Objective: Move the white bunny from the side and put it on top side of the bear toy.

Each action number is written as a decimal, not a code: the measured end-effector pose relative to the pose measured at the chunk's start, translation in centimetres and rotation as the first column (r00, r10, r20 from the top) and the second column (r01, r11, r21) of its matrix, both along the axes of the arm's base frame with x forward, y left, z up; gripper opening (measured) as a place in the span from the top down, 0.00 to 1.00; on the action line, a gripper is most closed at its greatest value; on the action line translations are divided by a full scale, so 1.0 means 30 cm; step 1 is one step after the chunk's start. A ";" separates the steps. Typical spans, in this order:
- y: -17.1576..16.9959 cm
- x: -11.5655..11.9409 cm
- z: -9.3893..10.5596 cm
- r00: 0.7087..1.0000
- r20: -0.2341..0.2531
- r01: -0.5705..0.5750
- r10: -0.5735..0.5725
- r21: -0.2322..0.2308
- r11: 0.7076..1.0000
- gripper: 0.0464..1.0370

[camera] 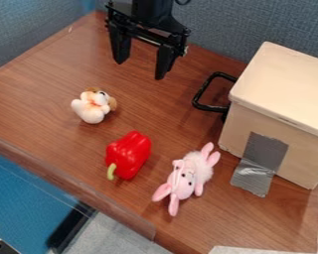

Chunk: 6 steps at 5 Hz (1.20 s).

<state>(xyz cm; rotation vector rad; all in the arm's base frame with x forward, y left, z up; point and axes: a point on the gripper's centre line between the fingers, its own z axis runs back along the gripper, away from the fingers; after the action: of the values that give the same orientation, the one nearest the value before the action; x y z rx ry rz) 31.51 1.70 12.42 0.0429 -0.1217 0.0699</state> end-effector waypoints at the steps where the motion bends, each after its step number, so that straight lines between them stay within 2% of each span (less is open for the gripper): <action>1: -0.003 -0.007 -0.034 1.000 -0.029 0.000 0.000 -0.003 1.000 0.04; 2: -0.105 -0.067 -0.114 0.993 -0.076 0.089 -0.090 -0.015 0.996 0.04; 3: -0.224 -0.116 -0.167 0.979 -0.086 0.186 -0.187 -0.019 0.982 0.04; 4: -0.361 -0.155 -0.222 0.956 -0.059 0.288 -0.288 -0.010 0.958 0.04; 5: -0.408 -0.157 -0.312 0.947 -0.083 0.312 -0.310 0.022 0.950 0.04; 6: -0.411 -0.171 -0.388 0.936 -0.156 0.322 -0.315 0.020 0.946 0.04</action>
<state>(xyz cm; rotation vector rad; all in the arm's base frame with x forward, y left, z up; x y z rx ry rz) 26.37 -10.64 0.77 0.0728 0.0230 -0.2613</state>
